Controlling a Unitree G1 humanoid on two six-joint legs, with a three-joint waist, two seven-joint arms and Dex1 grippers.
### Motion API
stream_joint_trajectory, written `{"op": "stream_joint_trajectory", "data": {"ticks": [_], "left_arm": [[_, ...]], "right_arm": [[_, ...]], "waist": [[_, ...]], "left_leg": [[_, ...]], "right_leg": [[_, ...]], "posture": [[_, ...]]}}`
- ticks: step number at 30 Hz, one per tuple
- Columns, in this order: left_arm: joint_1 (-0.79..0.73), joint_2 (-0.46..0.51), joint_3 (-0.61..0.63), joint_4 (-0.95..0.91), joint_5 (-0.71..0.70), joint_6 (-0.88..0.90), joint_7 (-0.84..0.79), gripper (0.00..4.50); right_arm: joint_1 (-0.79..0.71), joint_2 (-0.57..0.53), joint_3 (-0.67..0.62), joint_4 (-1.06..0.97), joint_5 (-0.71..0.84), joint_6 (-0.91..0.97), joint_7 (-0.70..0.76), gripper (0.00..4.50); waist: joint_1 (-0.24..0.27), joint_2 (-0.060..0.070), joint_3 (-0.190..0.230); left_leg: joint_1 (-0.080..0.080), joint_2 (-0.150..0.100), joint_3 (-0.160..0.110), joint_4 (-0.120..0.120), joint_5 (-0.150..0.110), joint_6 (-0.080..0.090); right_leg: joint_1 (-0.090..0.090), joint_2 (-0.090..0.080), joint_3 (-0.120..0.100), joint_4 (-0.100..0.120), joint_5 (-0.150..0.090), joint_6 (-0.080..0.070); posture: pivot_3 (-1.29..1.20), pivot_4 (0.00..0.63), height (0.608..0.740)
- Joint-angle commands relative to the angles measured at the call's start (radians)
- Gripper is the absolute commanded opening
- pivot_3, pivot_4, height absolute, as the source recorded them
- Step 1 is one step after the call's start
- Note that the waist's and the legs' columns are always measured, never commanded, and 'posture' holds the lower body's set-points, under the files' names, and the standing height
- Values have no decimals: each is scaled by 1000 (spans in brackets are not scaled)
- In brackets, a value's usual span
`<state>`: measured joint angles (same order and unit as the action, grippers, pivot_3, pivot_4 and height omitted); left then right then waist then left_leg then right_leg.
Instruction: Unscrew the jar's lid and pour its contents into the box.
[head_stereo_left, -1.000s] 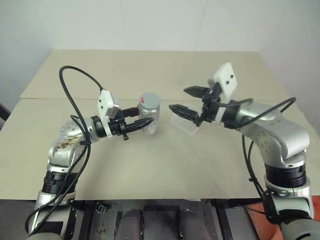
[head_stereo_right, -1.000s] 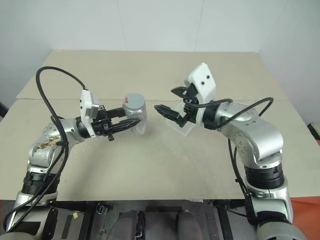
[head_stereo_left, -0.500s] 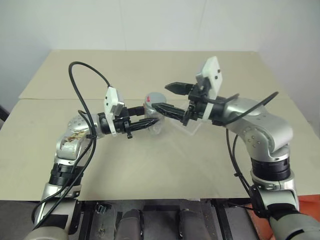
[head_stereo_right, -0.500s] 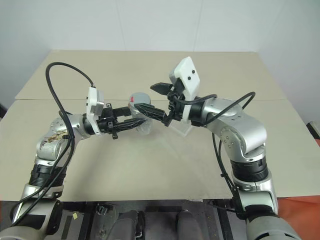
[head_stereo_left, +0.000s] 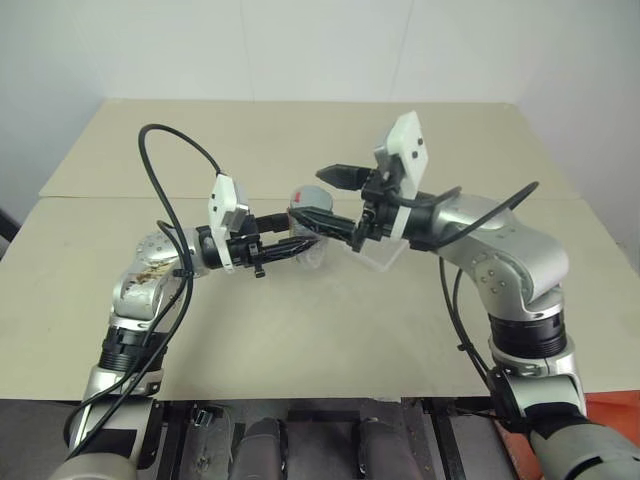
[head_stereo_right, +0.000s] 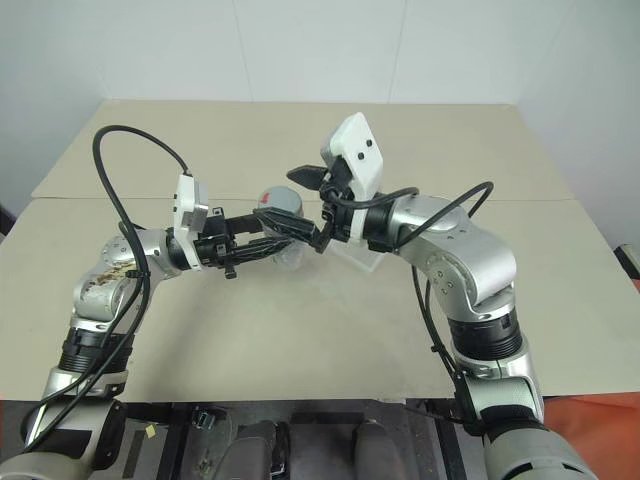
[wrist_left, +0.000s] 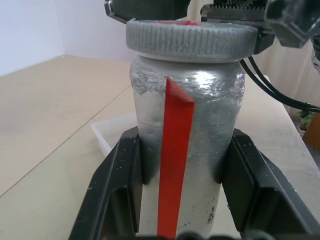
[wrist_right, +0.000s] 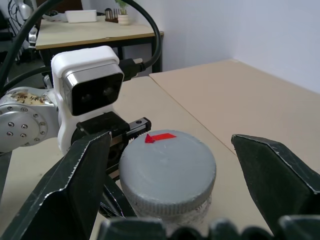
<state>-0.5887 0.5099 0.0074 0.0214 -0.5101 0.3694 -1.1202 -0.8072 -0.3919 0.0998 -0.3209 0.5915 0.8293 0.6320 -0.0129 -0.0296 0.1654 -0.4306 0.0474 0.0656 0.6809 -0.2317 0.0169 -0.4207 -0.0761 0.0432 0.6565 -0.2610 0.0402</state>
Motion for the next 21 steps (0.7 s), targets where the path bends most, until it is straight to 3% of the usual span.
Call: {"op": "stream_joint_trajectory", "data": {"ticks": [1,9,12,15,21], "left_arm": [[-7,2,11,-31,-9,-19,-3,1852],[-6,5,14,-34,-7,-23,-2,1852],[-5,5,14,-34,-6,-26,-2,1852],[-5,5,13,-35,-5,-26,-1,1852],[-4,9,15,-38,-6,-27,-3,1852]], "right_arm": [[-34,6,-5,-6,-5,-16,4,4455],[-44,9,2,15,-10,-14,15,4455],[-46,5,6,18,-12,-6,22,3856],[-46,3,6,20,-13,-2,27,2845],[-50,7,2,26,-11,-1,26,2760]], "waist": [[0,0,0],[0,0,0],[0,0,0],[0,0,0],[0,0,0]], "left_leg": [[0,0,0,0,0,0],[0,0,0,0,0,0],[0,0,0,0,0,0],[0,0,0,0,0,0],[0,0,0,0,0,0]], "right_leg": [[0,0,0,0,0,0],[0,0,0,0,0,0],[0,0,0,0,0,0],[0,0,0,0,0,0],[0,0,0,0,0,0]], "posture": [[0,150,740],[0,150,740],[0,150,740],[0,150,740],[0,150,740]]}}
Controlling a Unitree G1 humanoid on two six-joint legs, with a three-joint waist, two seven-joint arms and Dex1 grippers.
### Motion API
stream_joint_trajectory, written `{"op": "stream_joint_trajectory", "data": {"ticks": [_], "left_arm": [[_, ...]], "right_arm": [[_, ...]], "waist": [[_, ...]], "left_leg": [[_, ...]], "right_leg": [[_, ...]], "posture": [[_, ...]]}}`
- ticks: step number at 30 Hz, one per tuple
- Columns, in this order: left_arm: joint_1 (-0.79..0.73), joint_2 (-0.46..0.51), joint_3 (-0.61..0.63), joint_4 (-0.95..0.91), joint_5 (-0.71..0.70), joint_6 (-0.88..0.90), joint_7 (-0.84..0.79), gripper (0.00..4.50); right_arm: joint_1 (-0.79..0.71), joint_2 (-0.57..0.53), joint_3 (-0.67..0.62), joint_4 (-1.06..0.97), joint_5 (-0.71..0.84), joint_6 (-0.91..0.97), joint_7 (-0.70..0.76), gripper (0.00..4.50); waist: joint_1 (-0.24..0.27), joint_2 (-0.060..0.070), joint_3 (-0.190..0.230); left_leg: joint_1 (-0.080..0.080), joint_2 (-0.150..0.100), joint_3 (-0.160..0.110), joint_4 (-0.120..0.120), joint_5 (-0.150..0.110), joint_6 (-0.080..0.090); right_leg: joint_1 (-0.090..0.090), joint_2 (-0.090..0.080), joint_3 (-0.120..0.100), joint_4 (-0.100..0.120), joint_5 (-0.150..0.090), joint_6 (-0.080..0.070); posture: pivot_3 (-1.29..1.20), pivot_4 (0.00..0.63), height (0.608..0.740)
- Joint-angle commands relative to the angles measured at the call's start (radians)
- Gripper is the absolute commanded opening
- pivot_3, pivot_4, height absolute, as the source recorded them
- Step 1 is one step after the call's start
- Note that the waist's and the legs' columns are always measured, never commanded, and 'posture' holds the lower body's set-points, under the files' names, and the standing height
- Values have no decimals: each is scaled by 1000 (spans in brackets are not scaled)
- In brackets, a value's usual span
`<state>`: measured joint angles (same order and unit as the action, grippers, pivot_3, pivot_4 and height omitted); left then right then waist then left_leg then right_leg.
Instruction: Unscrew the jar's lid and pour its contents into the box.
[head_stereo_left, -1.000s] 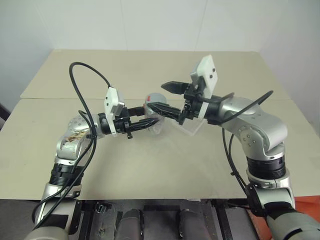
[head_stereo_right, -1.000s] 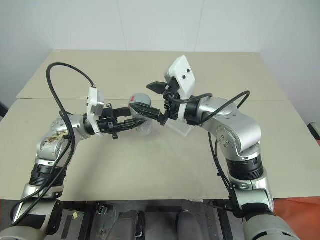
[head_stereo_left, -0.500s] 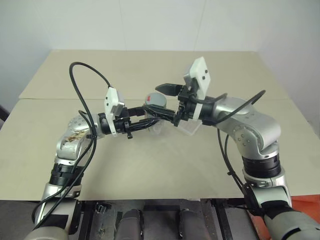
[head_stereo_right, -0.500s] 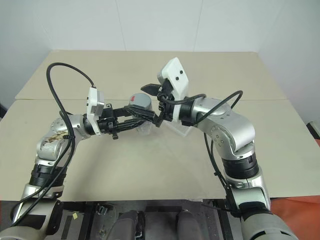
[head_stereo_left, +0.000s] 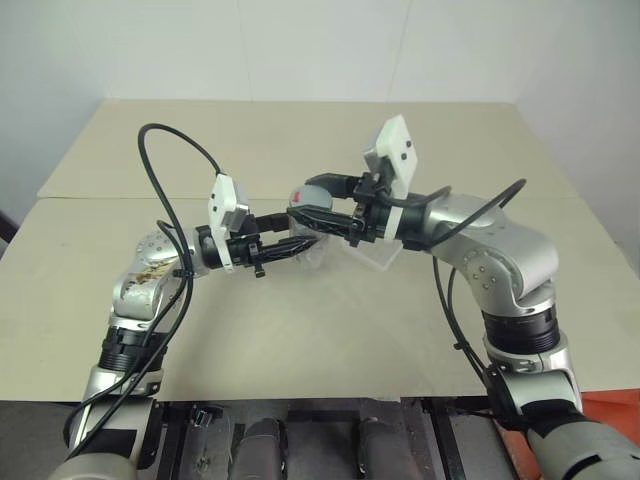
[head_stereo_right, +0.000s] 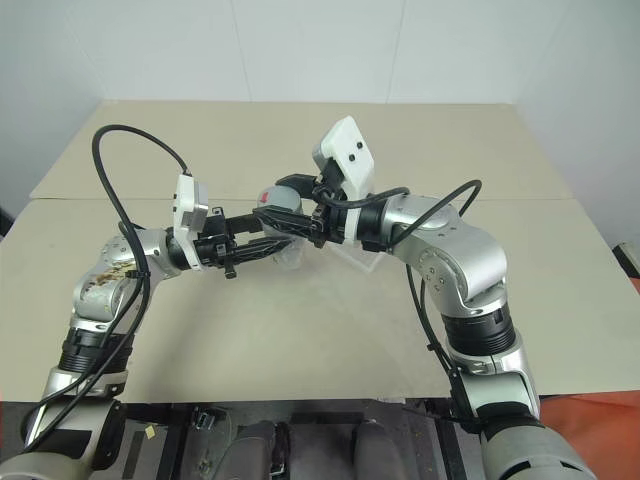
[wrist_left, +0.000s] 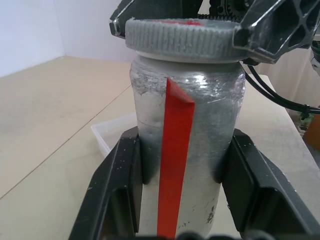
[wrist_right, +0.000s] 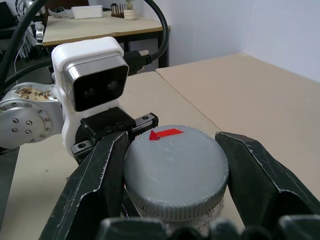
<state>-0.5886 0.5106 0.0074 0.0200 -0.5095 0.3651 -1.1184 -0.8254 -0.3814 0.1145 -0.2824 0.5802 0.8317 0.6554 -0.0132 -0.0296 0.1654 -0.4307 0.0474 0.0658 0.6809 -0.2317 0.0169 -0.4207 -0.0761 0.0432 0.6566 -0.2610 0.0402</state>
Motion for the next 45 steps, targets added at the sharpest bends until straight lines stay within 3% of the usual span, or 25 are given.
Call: {"op": "stream_joint_trajectory", "data": {"ticks": [1,6,13,21,27,37,45], "left_arm": [[-2,10,15,-38,-7,-22,-5,1852],[29,26,1,-34,-11,-15,-40,1852],[53,73,-45,-21,-70,-6,-246,1852],[79,74,-93,18,-14,-58,-295,1852],[77,68,-31,11,-19,-75,-225,1852],[83,65,85,-32,-33,-76,-84,1852],[34,-9,101,-35,22,-91,127,1852]], "right_arm": [[-34,-3,-15,-11,1,-3,2,2760],[-46,-4,-39,-5,35,-3,29,2760],[-52,-77,-79,-4,134,-46,242,2760],[-78,-110,-92,46,136,-97,338,2760],[-60,-130,-134,71,94,-113,265,2760],[12,-149,-218,105,-53,-96,-36,2760],[274,-199,-334,44,-156,-106,-209,2760]], "waist": [[0,0,0],[-1,0,0],[2,0,0],[-2,0,0],[0,0,0],[1,0,0],[17,0,0]], "left_leg": [[0,0,0,0,0,0],[0,0,0,0,0,0],[0,0,1,0,0,0],[0,0,2,1,0,0],[0,0,2,1,0,0],[0,0,2,1,0,0],[-1,-1,2,1,0,0]], "right_leg": [[0,0,0,0,0,0],[0,0,0,0,0,0],[0,0,0,-1,0,0],[0,0,-1,-1,0,0],[0,0,0,-1,0,0],[0,0,0,0,0,0],[0,-1,0,-1,0,0]], "posture": [[0,150,740],[0,150,740],[0,150,740],[0,150,740],[0,150,740],[0,150,740],[0,150,740]]}}
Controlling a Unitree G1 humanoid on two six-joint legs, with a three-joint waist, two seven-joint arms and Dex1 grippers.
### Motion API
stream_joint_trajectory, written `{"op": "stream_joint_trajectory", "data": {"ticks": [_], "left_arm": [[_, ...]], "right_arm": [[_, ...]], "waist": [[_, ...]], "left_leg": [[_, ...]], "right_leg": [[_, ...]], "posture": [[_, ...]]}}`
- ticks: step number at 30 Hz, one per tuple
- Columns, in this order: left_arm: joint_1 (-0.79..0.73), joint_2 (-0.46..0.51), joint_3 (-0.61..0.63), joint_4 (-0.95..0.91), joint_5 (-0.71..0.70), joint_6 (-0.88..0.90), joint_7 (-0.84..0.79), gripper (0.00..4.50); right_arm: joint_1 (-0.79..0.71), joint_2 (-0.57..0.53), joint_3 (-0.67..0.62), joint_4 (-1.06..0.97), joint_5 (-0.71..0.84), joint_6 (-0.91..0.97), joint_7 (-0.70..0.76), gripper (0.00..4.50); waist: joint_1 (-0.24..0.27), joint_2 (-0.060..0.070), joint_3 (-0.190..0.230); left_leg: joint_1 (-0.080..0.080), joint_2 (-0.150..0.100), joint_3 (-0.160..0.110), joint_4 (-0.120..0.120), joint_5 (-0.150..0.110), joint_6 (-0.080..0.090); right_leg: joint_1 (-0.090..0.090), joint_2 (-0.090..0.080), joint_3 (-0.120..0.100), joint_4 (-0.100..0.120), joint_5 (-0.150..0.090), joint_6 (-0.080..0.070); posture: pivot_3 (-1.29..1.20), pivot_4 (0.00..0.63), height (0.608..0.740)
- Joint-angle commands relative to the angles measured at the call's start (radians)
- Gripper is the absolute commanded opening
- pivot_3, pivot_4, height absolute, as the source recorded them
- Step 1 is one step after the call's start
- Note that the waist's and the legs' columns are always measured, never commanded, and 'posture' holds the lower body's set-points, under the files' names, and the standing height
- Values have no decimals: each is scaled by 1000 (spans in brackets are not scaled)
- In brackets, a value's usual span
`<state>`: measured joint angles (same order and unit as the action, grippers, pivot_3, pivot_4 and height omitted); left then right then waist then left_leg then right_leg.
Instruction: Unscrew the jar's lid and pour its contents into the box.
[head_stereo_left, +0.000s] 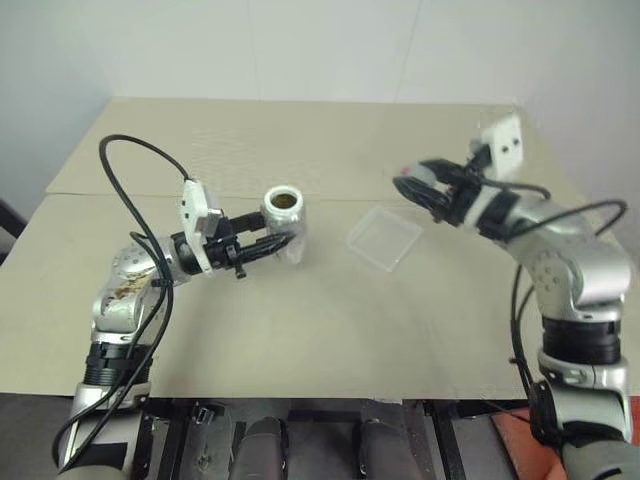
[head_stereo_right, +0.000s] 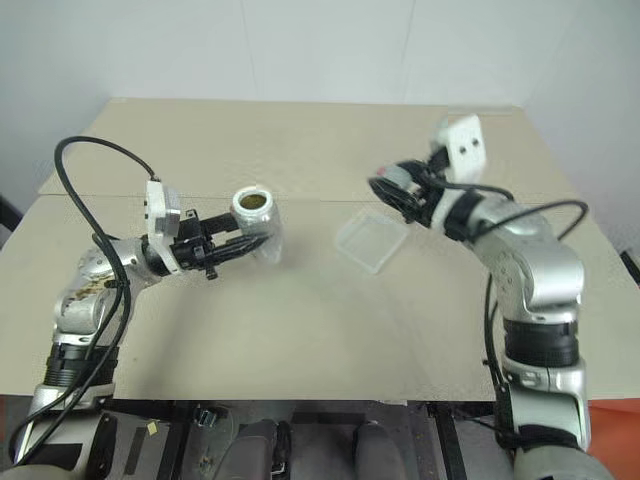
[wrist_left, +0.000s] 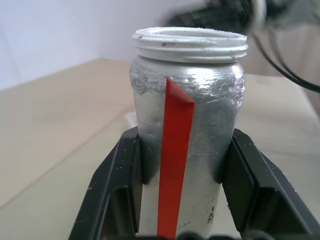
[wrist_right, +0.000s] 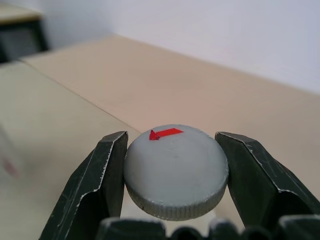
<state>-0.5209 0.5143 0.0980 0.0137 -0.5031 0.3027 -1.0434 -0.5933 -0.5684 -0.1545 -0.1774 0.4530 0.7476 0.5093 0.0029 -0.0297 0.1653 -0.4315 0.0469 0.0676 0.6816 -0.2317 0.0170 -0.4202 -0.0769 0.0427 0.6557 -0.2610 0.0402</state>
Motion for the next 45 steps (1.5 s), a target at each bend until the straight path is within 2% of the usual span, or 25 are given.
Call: {"op": "stream_joint_trajectory", "data": {"ticks": [1,4,9,13,17,18,22,23,30,35,37,39,40,41,44,45], "left_arm": [[-37,-17,9,-27,18,-30,62,1852],[-66,-38,-3,-2,47,-49,102,1852],[-119,-67,-16,45,88,-69,158,1852],[-135,-85,-33,72,127,-91,190,1852],[-162,-101,-49,111,165,-102,228,1852],[-167,-106,-53,117,170,-104,234,1852],[-185,-125,-73,142,204,-134,249,1852],[-193,-130,-80,153,220,-145,261,1852],[-285,-143,-139,306,346,-310,284,1852],[-436,-141,-238,531,512,-583,288,1852],[-488,-132,-296,624,610,-720,323,1852],[-576,-80,-442,727,879,-934,488,1852],[-610,-63,-493,770,971,-1005,555,1852],[-669,-48,-582,806,1124,-1050,686,1852],[-843,-76,-850,906,1529,-1003,1111,1852],[-880,-95,-911,939,1612,-971,1213,1852]], "right_arm": [[60,-9,-75,-65,-35,-20,-82,2760],[135,23,-102,-66,-62,-13,-165,2760],[189,69,-58,-38,-118,-18,-232,2760],[215,77,12,13,-196,-61,-247,2760],[214,92,9,81,-217,-105,-238,2760],[213,91,7,91,-220,-115,-234,3110],[227,68,8,76,-210,-101,-190,4277],[234,55,8,59,-206,-97,-170,4445],[233,-110,-28,-93,-93,40,17,4445],[125,-205,-77,-188,94,136,167,4445],[100,-238,-72,-203,138,160,217,4445],[82,-264,-63,-207,172,166,263,4445],[78,-273,-58,-207,179,165,273,4445],[72,-287,-46,-205,179,166,285,4445],[60,-312,-26,-189,186,169,319,4445],[59,-315,-23,-186,189,169,327,4445]], "waist": [[0,0,0],[-7,0,0],[-18,0,0],[-18,0,0],[-16,0,0],[-16,0,0],[-15,0,0],[-14,0,0],[-11,0,0],[-13,0,0],[-10,0,0],[-4,0,0],[-2,0,0],[1,0,0],[15,-1,1],[21,-1,1]], "left_leg": [[0,0,0,0,0,0],[1,0,1,0,0,0],[1,0,1,0,0,-1],[1,0,0,0,0,-1],[1,-1,1,0,0,-1],[1,-1,1,0,0,-1],[1,-1,1,0,0,-1],[1,-1,1,0,0,-1],[1,-1,0,0,0,-1],[1,-2,0,0,0,-1],[1,-2,0,-1,0,0],[1,-2,0,-1,0,0],[0,-2,0,-1,0,0],[0,-3,0,-1,0,0],[-2,-3,0,0,0,0],[-2,-4,0,0,0,0]], "right_leg": [[0,0,0,0,0,0],[0,0,1,-1,0,0],[0,1,2,-1,0,0],[-1,1,2,-1,0,0],[0,0,2,-2,0,0],[0,0,2,-2,0,0],[0,0,2,-2,0,0],[0,0,2,-3,0,0],[1,1,1,-3,0,0],[1,1,1,-5,0,1],[2,1,0,-7,0,1],[2,1,0,-8,0,1],[2,1,0,-8,1,1],[2,0,0,-8,1,1],[2,0,0,-8,1,2],[1,0,0,-8,1,2]], "posture": [[0,150,740],[0,150,740],[0,150,740],[0,150,740],[0,150,740],[0,150,740],[0,150,740],[0,150,740],[0,150,740],[0,150,740],[0,150,740],[0,150,740],[0,150,740],[0,150,740],[0,150,740],[0,150,740]]}}
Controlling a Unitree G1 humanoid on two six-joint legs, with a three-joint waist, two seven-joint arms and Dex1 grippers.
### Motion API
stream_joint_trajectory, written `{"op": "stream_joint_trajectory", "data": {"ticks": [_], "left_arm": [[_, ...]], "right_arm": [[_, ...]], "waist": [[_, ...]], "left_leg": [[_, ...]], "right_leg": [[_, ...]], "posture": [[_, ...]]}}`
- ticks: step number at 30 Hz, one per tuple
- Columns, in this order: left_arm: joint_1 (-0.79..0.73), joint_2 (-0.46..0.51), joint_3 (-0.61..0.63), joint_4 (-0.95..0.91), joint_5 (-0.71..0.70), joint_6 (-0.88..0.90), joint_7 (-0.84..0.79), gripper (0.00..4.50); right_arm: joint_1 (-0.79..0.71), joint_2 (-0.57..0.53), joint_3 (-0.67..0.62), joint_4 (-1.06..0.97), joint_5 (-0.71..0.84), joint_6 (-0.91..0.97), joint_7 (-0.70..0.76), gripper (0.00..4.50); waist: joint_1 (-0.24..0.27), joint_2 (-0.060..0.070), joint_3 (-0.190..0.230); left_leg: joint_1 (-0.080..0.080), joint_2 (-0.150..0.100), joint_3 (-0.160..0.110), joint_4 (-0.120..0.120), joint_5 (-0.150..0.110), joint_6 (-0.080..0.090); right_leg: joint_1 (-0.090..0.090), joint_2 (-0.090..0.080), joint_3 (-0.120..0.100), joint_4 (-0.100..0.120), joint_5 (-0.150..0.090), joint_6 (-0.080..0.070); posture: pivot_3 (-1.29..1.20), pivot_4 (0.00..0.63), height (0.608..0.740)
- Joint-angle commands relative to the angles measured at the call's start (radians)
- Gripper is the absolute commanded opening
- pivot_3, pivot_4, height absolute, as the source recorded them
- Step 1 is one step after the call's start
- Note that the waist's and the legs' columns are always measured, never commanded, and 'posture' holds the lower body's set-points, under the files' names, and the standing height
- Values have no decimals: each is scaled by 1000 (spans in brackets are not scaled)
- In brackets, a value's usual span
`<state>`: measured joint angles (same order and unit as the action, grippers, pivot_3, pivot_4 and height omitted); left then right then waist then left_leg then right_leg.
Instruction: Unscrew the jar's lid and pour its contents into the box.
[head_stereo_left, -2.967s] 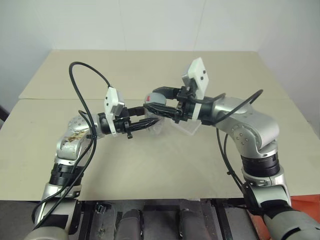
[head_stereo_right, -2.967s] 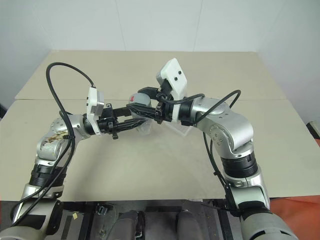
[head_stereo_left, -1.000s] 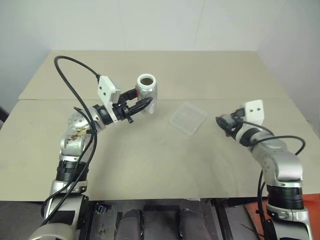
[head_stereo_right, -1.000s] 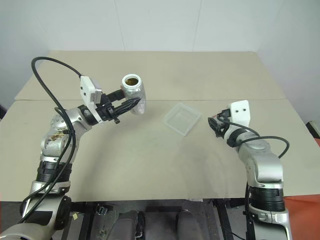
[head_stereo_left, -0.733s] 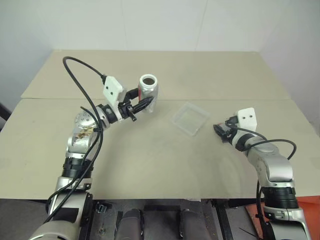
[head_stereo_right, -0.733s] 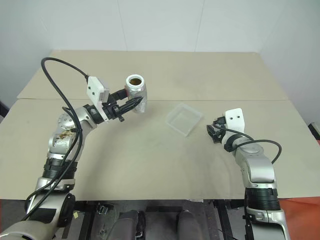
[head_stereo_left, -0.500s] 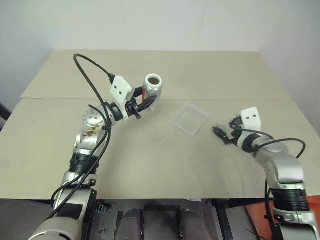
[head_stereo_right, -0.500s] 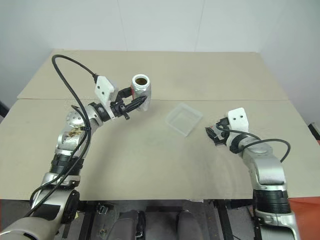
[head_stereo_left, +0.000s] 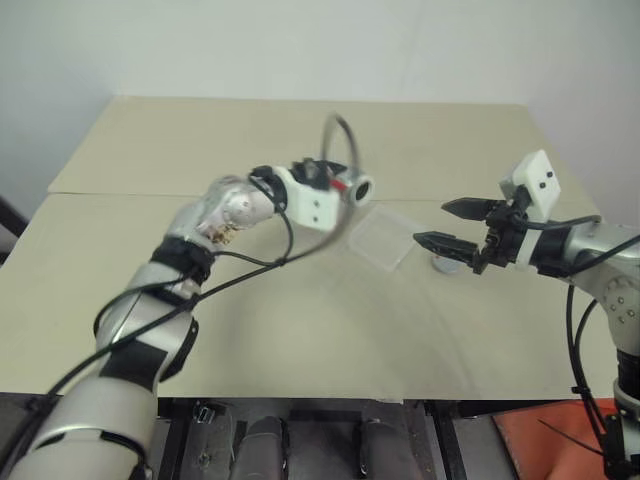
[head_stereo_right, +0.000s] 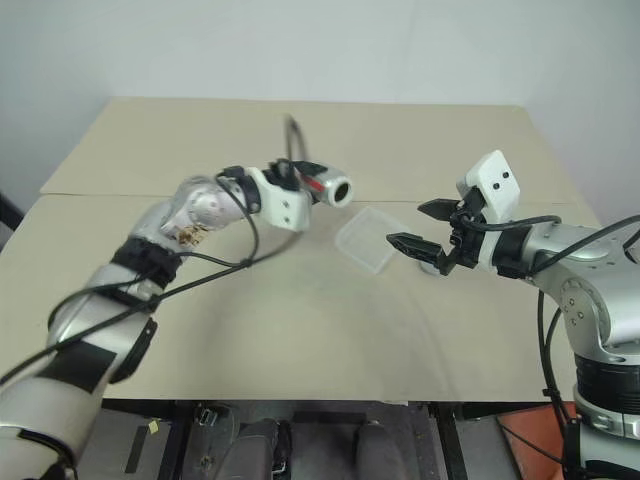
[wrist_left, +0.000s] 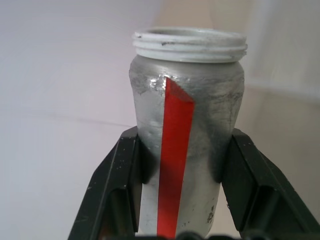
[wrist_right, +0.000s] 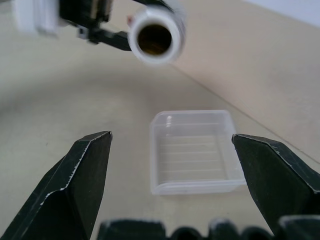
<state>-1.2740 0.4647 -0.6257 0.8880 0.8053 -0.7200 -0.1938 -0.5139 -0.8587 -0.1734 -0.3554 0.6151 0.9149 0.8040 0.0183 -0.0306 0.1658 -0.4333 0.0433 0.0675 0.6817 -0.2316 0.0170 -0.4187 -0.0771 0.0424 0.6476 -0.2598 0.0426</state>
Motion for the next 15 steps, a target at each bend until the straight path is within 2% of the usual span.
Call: {"op": "stream_joint_trajectory", "data": {"ticks": [1,4,7,11,15], "left_arm": [[-161,-78,-240,102,369,97,456,1852],[-224,-175,-323,204,458,179,621,1852],[-255,-237,-386,282,510,209,687,1852],[-259,-268,-495,326,614,297,785,1852],[-258,-279,-528,349,640,373,840,1852]], "right_arm": [[-24,-32,2,-5,27,6,39,4445],[-27,-42,4,-6,30,15,42,4445],[-32,-45,-13,-14,44,28,35,4445],[-23,-43,-45,-36,75,44,24,4445],[-9,-30,-62,-60,95,52,1,4445]], "waist": [[12,0,0],[22,0,0],[23,0,0],[12,0,0],[11,0,0]], "left_leg": [[-1,0,-1,1,0,0],[-5,0,-1,2,0,1],[-7,0,0,2,-1,1],[-6,0,0,2,-1,1],[-6,0,0,2,0,1]], "right_leg": [[0,0,-1,0,0,0],[-3,0,-1,0,0,1],[-5,0,-1,0,0,1],[-6,0,0,1,0,1],[-6,0,-1,1,0,1]], "posture": [[0,150,740],[0,150,740],[0,150,740],[0,150,740],[0,150,740]]}}
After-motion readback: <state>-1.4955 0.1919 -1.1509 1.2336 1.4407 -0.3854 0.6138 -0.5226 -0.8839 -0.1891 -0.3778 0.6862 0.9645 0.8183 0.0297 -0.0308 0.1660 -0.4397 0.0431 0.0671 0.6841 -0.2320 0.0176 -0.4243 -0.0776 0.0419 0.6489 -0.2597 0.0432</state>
